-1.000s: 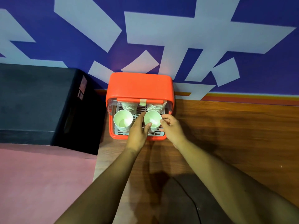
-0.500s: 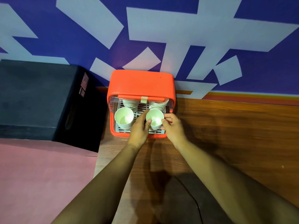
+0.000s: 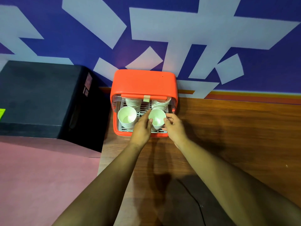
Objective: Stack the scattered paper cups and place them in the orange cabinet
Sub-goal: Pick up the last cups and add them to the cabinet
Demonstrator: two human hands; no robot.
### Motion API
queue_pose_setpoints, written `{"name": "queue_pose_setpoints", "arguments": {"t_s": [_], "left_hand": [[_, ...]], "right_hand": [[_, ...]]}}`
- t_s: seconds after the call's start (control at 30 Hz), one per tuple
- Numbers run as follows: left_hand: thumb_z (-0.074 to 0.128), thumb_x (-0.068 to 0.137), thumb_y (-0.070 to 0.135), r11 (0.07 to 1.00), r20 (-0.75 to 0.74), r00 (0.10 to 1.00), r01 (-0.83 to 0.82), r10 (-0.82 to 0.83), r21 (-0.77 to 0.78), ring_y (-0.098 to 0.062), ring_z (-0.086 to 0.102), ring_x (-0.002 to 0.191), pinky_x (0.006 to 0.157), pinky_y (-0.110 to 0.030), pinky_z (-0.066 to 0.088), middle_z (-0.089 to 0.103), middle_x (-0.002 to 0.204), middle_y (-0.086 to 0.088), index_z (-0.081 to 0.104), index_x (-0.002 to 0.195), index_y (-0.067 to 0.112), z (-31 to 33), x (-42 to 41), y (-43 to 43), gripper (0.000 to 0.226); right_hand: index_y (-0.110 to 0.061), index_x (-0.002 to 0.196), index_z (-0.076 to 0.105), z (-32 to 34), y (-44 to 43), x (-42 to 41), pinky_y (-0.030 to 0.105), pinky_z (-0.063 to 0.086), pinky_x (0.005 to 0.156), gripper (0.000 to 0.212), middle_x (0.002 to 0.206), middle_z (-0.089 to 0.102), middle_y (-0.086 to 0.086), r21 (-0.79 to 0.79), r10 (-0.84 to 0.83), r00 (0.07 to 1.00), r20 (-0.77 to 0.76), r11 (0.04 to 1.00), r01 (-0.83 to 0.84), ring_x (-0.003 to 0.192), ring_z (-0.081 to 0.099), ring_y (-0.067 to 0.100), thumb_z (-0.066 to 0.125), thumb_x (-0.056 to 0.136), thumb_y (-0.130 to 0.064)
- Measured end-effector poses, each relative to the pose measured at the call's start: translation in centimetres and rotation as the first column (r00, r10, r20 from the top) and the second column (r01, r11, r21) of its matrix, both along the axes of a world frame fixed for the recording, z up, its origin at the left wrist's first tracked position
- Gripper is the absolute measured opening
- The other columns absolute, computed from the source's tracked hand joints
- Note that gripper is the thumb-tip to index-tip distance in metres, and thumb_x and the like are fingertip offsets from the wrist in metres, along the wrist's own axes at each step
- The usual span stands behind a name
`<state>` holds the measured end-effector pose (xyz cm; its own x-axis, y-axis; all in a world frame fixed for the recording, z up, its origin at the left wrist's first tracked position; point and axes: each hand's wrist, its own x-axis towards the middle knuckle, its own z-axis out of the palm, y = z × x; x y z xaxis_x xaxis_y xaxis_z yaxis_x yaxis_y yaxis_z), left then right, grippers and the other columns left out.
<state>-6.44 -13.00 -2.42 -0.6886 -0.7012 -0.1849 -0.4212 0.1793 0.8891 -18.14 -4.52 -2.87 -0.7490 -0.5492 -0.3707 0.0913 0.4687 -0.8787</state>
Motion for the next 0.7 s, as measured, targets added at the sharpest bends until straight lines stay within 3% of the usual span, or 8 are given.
{"name": "queue_pose_setpoints", "arguments": {"t_s": [0.1, 0.17, 0.23, 0.33, 0.43, 0.5, 0.57, 0.7], "left_hand": [[0.045, 0.107, 0.022, 0.999, 0.023, 0.999, -0.030, 0.029, 0.032, -0.021, 0.046, 0.138, 0.105, -0.016, 0.030, 0.051, 0.148, -0.008, 0.038, 0.153, 0.010, 0.4, 0.3, 0.1, 0.048], [0.047, 0.105, 0.031, 0.998, 0.029, 0.998, -0.061, 0.060, 0.031, -0.026, 0.052, 0.131, 0.110, -0.032, 0.038, 0.056, 0.141, -0.011, 0.041, 0.149, 0.009, 0.9, 1.0, 0.1, 0.050], [0.047, 0.101, 0.035, 0.999, 0.006, 0.999, -0.048, 0.048, -0.021, -0.025, 0.056, 0.125, 0.107, -0.046, 0.044, 0.059, 0.134, -0.008, 0.045, 0.142, 0.013, 2.0, 2.3, 0.3, 0.047], [0.053, 0.100, 0.019, 0.975, -0.122, 0.991, -0.083, 0.058, -0.208, -0.018, 0.057, 0.116, 0.097, -0.042, 0.050, 0.057, 0.125, -0.001, 0.053, 0.132, 0.014, 4.7, 5.2, -0.4, 0.032], [0.053, 0.096, 0.008, 0.860, -0.167, 0.967, -0.247, 0.192, -0.446, -0.021, 0.049, 0.128, 0.109, -0.037, 0.042, 0.051, 0.135, -0.008, 0.053, 0.136, 0.008, 6.2, 7.1, -3.6, 0.040], [0.051, 0.101, 0.017, 0.886, -0.070, 0.972, -0.234, 0.225, -0.400, -0.021, 0.032, 0.147, 0.122, -0.033, 0.025, 0.039, 0.156, -0.010, 0.041, 0.151, 0.012, 6.5, 7.5, -5.9, 0.051], [0.046, 0.105, 0.028, 0.947, 0.052, 0.991, -0.101, 0.122, -0.305, -0.019, 0.012, 0.156, 0.126, -0.034, 0.014, 0.021, 0.167, -0.003, 0.026, 0.159, 0.021, 6.0, 7.3, -7.2, 0.058], [0.046, 0.106, 0.032, 0.949, 0.111, 0.994, 0.045, -0.011, -0.311, -0.015, 0.015, 0.155, 0.126, -0.034, 0.016, 0.022, 0.167, 0.000, 0.032, 0.157, 0.017, 4.8, 7.5, -7.5, 0.055]], "right_hand": [[-0.009, 0.117, 0.064, 0.3, -0.1, -0.1, 0.037, 0.055, 0.090, 0.022, 0.112, 0.069, 0.010, 0.058, 0.034, 0.995, -0.096, 0.998, -0.028, 0.100, 0.065, 0.021, 0.053, 0.098, -0.014], [-0.009, 0.118, 0.062, 1.1, 0.1, -0.4, 0.031, 0.050, 0.090, 0.023, 0.115, 0.066, 0.010, 0.103, 0.076, 0.984, -0.158, 0.993, -0.060, 0.101, 0.061, 0.017, 0.053, 0.098, -0.016], [-0.012, 0.117, 0.060, 1.9, 0.3, -0.9, 0.038, 0.052, 0.094, 0.022, 0.117, 0.059, 0.007, 0.131, 0.103, 0.947, -0.305, 0.989, -0.065, 0.105, 0.060, 0.019, 0.054, 0.097, -0.019], [-0.012, 0.116, 0.057, 4.1, 0.6, -0.8, 0.044, 0.055, 0.089, 0.022, 0.121, 0.048, 0.005, 0.093, 0.076, 0.818, -0.570, 0.995, -0.027, 0.105, 0.058, 0.022, 0.056, 0.094, -0.016], [-0.010, 0.138, 0.049, 6.2, -0.2, -0.3, 0.038, 0.040, 0.112, 0.048, 0.146, 0.042, 0.009, 0.090, 0.151, 0.600, -0.786, 0.987, -0.131, 0.130, 0.045, 0.023, 0.058, 0.092, -0.019], [-0.013, 0.150, 0.036, 6.6, -1.3, 0.1, 0.037, 0.022, 0.120, 0.060, 0.160, 0.028, 0.005, 0.240, 0.366, 0.524, -0.769, 0.925, -0.294, 0.147, 0.026, 0.021, 0.055, 0.095, -0.027], [-0.014, 0.154, 0.028, 6.1, -2.2, 0.8, 0.038, 0.011, 0.124, 0.062, 0.163, 0.020, 0.002, 0.368, 0.528, 0.499, -0.688, 0.845, -0.388, 0.152, 0.012, 0.018, 0.049, 0.099, -0.034], [-0.012, 0.150, 0.036, 5.0, -2.1, 1.9, 0.032, 0.006, 0.123, 0.061, 0.162, 0.026, 0.003, 0.392, 0.519, 0.466, -0.716, 0.852, -0.347, 0.151, 0.014, 0.019, 0.050, 0.097, -0.039]]}}
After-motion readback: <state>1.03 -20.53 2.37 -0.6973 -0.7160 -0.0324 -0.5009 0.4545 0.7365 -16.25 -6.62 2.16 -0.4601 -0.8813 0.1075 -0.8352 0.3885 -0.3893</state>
